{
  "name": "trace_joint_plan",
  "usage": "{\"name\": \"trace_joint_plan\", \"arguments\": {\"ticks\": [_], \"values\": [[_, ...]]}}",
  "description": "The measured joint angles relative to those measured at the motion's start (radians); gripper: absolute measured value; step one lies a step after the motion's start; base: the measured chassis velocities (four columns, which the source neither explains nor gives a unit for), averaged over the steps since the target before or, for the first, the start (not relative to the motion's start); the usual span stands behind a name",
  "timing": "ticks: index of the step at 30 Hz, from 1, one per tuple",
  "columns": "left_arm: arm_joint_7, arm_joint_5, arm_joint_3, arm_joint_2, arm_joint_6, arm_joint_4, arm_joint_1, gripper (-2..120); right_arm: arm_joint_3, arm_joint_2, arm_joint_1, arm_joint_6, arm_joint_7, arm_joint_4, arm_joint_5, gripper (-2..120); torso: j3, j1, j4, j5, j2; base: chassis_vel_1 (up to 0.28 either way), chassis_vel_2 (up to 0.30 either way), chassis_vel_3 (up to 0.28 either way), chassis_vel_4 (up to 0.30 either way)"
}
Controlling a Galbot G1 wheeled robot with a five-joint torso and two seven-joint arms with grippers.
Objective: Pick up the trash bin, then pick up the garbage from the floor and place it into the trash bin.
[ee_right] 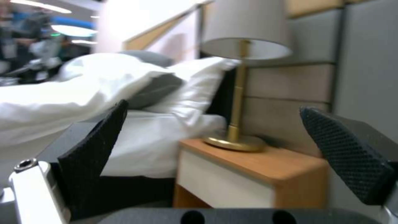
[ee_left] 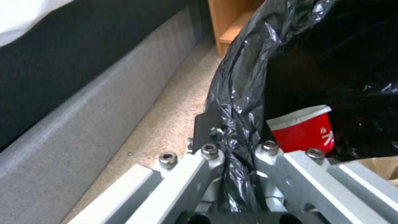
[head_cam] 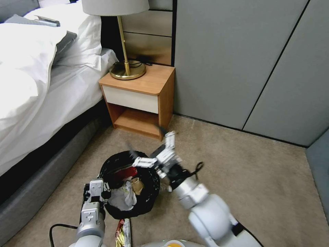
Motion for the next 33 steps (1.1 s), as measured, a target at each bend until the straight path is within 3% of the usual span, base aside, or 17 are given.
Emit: {"name": "trace_joint_plan", "arguments": {"ticks": [10,20,30,32,33], "values": [[-0.004,-0.054,-0.045,-0.005,0.009,-0.030,-0.018,1,0.139,0.042,-0.259,0.082,0.045,0.023,-0.033,100,0.000,0.000,-0.0001,0.0000,0.000,0.000,0.000,0.000,0.000],[-0.007,-0.068,-0.065,-0.003,0.015,-0.044,-0.022,1,0.193,0.055,-0.330,0.153,0.042,-0.044,-0.024,100,0.000,0.000,0.0000,-0.0001,0.000,0.000,0.000,0.000,0.000],[-0.008,-0.068,-0.060,-0.001,0.020,-0.049,-0.025,1,0.197,-0.007,-0.147,0.001,0.005,-0.112,0.082,100,0.000,0.000,0.0000,-0.0001,0.000,0.000,0.000,0.000,0.000],[-0.008,-0.068,-0.060,0.000,0.020,-0.056,-0.025,1,0.188,-0.063,-0.040,-0.086,-0.078,-0.186,0.090,100,0.000,0.000,0.0003,0.0000,0.000,0.000,0.000,0.000,0.000],[-0.008,-0.068,-0.060,0.000,0.020,-0.056,-0.025,1,0.188,-0.063,-0.040,-0.086,-0.078,-0.186,0.090,100,0.000,0.000,0.0003,0.0000,0.000,0.000,0.000,0.000,0.000]]}}
